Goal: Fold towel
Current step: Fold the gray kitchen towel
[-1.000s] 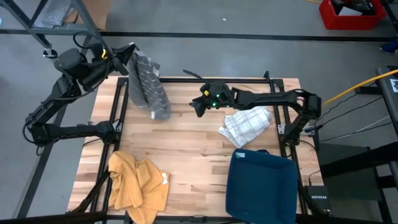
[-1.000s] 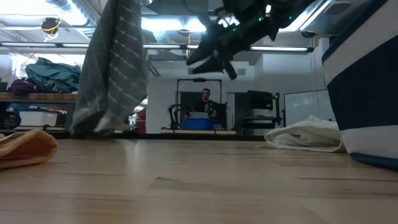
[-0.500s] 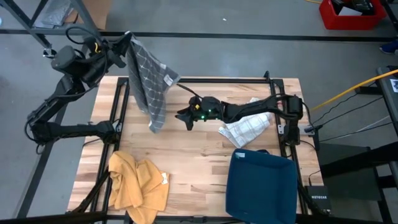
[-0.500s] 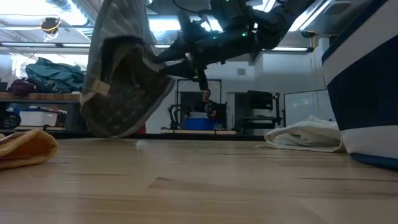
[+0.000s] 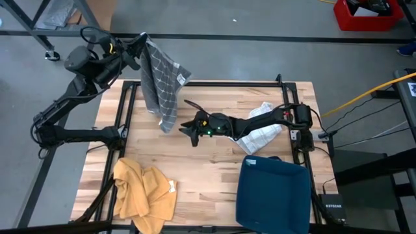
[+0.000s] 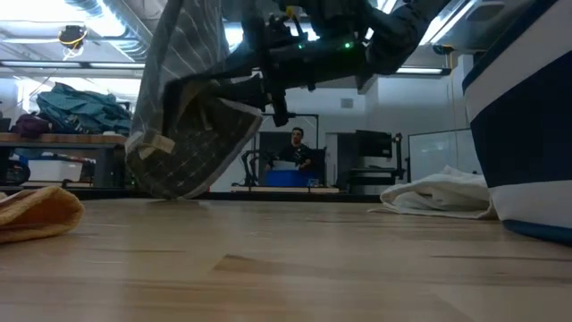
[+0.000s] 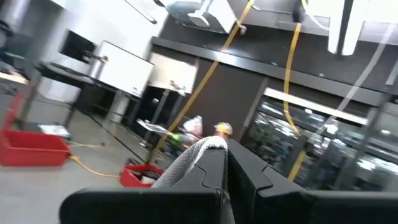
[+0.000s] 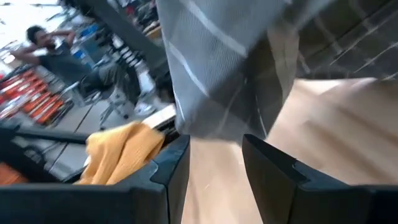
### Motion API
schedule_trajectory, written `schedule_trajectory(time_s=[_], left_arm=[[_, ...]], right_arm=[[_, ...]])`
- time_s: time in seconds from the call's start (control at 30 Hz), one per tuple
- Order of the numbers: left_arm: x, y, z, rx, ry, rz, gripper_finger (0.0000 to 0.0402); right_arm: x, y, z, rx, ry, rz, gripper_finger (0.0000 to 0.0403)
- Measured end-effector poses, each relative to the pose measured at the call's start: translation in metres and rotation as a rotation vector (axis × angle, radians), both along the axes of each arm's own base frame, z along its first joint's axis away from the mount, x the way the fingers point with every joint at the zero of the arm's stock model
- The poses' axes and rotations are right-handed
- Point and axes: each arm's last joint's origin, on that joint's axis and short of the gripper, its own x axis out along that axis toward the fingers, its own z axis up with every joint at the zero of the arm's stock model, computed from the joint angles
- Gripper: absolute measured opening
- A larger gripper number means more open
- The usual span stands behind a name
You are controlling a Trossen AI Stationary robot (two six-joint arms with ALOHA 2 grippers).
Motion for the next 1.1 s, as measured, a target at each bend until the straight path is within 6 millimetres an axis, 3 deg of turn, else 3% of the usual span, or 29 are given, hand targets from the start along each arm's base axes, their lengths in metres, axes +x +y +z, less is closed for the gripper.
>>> schedule_trajectory(time_s=[0.33,0.6,0.87,1.1], left_arm=[[-0.002,-0.007,0.0,-0.012,-0.005,-0.165,0.0],[-0.011,-0.014,-0.01,-0.066,0.112,-0.208,0.0],[-0.023,-0.022,-0.007,-0.085,0.069,-0.22,0.0],[-0.024,-0.024,-0.006,-0.122,0.041,-0.268,0.0]], right_arm=[[-0.002,-0.033,0.005,0.124,-0.066,-0.045,0.0151],[-0.006,-0.053,0.007,0.077,-0.067,0.216,0.0151],[-0.005,-0.045,0.006,-0.37,-0.078,0.33,0.0151],[0.0,-0.018,0.006,-1.007,0.07,0.07,0.0151]])
